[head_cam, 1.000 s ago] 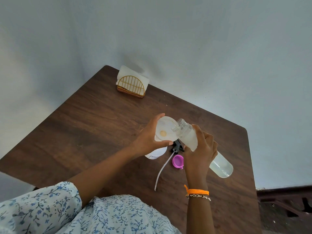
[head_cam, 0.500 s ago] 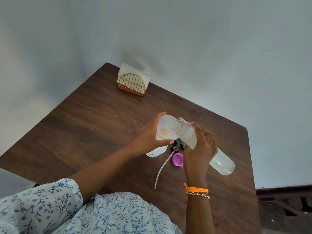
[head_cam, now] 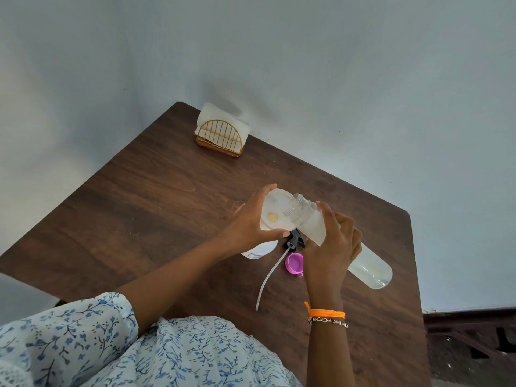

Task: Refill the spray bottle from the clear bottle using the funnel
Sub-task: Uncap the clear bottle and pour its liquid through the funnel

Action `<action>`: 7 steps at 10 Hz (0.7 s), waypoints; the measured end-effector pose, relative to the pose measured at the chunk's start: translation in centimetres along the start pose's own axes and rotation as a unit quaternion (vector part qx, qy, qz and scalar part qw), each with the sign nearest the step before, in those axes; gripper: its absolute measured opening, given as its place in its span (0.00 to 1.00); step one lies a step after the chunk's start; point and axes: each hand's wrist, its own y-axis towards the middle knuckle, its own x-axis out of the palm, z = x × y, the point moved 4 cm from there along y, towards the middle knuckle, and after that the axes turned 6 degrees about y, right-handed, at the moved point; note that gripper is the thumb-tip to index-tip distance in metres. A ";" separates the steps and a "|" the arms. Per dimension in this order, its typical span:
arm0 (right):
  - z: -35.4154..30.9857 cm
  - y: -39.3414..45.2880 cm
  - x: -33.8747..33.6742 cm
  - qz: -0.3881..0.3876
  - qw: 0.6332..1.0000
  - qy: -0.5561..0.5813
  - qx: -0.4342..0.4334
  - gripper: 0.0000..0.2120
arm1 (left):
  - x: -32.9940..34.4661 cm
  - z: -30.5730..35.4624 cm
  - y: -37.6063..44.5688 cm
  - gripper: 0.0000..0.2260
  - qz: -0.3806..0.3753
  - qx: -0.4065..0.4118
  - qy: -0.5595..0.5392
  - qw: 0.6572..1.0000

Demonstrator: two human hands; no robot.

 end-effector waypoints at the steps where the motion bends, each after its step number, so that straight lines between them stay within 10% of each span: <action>1: -0.1 0.0 0.0 0.008 1.000 0.006 0.004 0.27 | 0.0 0.0 0.0 0.41 0.001 0.002 0.000 1.000; 7: -0.4 -0.1 -0.2 -0.001 1.000 0.003 0.004 0.27 | 0.1 -0.2 0.1 0.41 0.004 0.000 -0.002 1.000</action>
